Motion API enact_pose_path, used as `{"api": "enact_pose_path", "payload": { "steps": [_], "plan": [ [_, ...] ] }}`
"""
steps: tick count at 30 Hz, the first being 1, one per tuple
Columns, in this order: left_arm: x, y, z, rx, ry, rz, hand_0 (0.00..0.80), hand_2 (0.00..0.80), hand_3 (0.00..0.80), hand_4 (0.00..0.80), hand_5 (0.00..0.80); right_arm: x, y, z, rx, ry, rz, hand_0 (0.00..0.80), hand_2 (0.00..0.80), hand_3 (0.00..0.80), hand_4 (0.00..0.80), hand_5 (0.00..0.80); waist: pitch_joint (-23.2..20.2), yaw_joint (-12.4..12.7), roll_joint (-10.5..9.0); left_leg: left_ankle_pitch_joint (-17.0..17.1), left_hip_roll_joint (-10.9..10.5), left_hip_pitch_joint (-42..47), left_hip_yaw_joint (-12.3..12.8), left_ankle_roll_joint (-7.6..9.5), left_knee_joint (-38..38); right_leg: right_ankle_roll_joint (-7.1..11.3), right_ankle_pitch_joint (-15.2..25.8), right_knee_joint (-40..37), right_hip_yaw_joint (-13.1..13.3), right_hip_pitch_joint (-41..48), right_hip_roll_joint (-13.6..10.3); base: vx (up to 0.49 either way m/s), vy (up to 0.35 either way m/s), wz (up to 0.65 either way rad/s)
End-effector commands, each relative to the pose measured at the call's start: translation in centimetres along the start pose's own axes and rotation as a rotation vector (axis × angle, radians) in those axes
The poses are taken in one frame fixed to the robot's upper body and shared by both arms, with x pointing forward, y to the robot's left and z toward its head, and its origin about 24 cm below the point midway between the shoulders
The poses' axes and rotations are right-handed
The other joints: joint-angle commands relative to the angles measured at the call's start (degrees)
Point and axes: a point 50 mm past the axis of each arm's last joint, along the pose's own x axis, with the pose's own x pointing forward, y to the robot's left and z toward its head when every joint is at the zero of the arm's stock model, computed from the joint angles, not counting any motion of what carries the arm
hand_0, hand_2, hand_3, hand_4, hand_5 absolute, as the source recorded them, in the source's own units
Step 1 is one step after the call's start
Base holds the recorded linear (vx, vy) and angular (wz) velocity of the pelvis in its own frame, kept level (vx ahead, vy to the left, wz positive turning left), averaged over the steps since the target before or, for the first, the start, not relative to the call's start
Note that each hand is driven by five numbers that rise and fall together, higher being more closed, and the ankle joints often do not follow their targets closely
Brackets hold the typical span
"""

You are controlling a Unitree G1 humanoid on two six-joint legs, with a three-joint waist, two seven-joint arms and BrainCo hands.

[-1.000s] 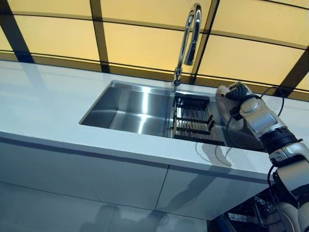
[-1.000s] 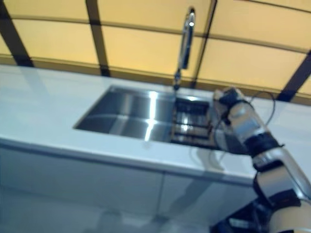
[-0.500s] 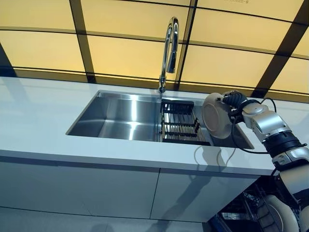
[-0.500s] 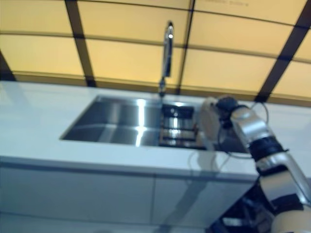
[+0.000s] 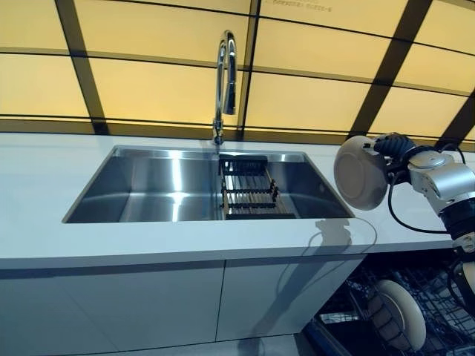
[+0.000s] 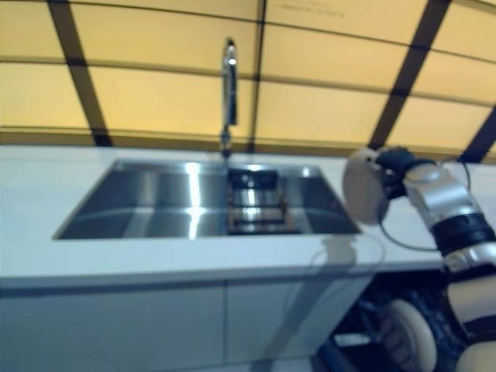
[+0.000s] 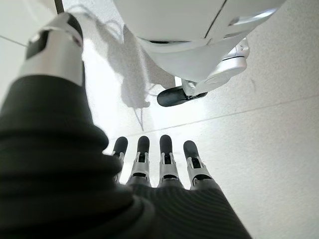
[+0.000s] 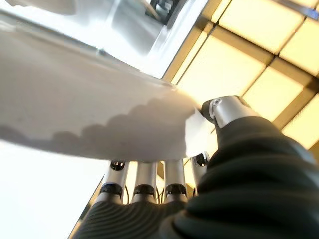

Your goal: Take plates into dishwasher

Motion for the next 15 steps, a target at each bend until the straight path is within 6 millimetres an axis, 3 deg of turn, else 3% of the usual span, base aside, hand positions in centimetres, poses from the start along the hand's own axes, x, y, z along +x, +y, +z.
{"api": "enact_pose_path", "payload": {
  "steps": [1,6,15],
  "plan": [
    [-0.1,2.1,0.3,0.080,0.035,0.055,0.000,0.000,0.000,0.000,0.000,-1.9,-5.2,5.2,0.068,-0.171,-0.153,0.800,0.800,0.800,0.800,0.800,-0.3,-0.6,-1.05,2.6,0.5,-1.6,0.1,1.11,-0.1,5.24,-3.9,0.2,1.1,5.3,-3.7,0.006,-0.001,-0.12],
    [-0.1,2.3,0.2,0.093,0.033,0.056,0.000,0.000,0.000,0.000,0.000,-2.7,-7.5,5.1,0.093,-0.166,-0.217,0.800,0.800,0.800,0.800,0.800,-0.5,-1.6,-1.24,2.4,0.7,-1.4,0.7,1.02,-0.1,5.23,-3.8,0.2,2.1,5.0,-3.4,0.004,-0.007,-0.08],
    [-0.2,2.6,-0.2,0.130,0.020,0.064,0.000,0.000,0.000,0.000,0.000,-3.9,-11.1,3.0,0.074,-0.081,-0.291,0.800,0.800,0.800,0.800,0.800,-0.3,-3.0,-1.35,2.1,0.9,-0.6,1.6,1.22,-0.1,5.18,-3.4,0.2,3.3,4.8,-2.9,-0.001,-0.014,-0.05]
  ]
}}
